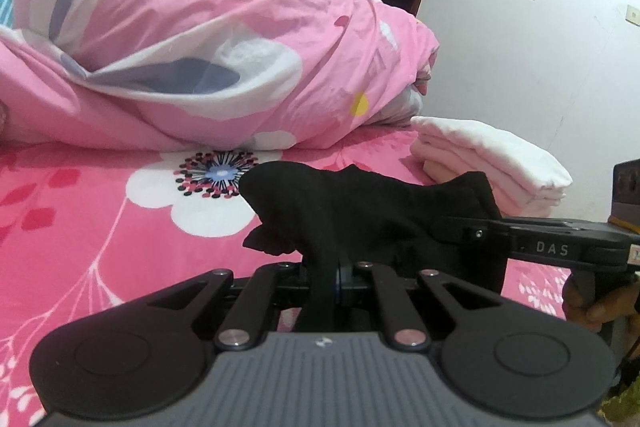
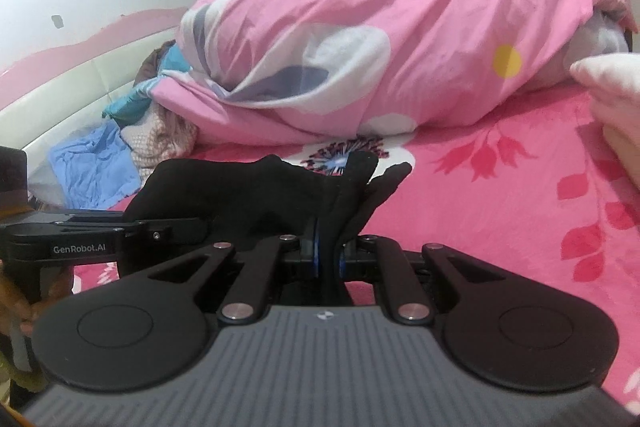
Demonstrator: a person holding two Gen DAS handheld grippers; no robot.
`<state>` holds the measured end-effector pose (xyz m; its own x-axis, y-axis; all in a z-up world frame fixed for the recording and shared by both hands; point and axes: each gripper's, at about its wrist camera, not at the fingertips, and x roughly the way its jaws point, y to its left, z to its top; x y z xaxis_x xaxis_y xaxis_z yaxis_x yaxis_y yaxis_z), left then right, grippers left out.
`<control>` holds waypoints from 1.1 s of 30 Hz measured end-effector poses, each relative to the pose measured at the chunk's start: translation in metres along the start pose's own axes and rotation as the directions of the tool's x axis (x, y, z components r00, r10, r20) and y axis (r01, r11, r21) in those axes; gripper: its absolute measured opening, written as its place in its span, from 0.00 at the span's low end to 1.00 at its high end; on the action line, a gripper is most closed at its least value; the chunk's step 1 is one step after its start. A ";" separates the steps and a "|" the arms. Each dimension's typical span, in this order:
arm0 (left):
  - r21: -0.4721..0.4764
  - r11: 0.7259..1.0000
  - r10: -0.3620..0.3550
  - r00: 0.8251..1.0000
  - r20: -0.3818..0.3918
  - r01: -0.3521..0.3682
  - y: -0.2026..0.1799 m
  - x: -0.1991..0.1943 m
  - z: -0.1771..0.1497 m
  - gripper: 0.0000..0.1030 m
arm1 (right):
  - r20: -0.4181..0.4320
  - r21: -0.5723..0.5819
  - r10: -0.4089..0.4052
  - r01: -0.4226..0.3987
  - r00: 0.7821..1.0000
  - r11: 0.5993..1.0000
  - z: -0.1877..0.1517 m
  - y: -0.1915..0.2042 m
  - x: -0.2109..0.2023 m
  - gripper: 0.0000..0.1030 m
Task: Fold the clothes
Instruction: 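Close both grippers together on the folded black shirt end and lift it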
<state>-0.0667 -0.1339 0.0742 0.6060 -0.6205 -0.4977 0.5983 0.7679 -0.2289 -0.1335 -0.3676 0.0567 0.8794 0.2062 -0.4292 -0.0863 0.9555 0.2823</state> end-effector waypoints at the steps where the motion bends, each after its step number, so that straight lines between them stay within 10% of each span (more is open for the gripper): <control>1: 0.004 1.000 0.002 1.000 0.002 -0.002 -0.003 -0.003 0.000 0.08 | 0.008 0.000 -0.002 0.002 1.000 1.000 0.000 0.002 -0.004 0.06; 33: 0.162 0.976 0.115 0.979 0.167 -0.142 -0.089 -0.092 -0.019 0.08 | 0.234 0.070 0.043 -0.061 0.971 0.996 -0.019 0.026 -0.090 0.06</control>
<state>-0.1854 -0.1419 0.1243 0.7499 -0.5459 -0.3738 0.5829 0.8124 -0.0169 -0.2237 -0.3569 0.0863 0.9601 0.1921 -0.2034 -0.1069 0.9238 0.3678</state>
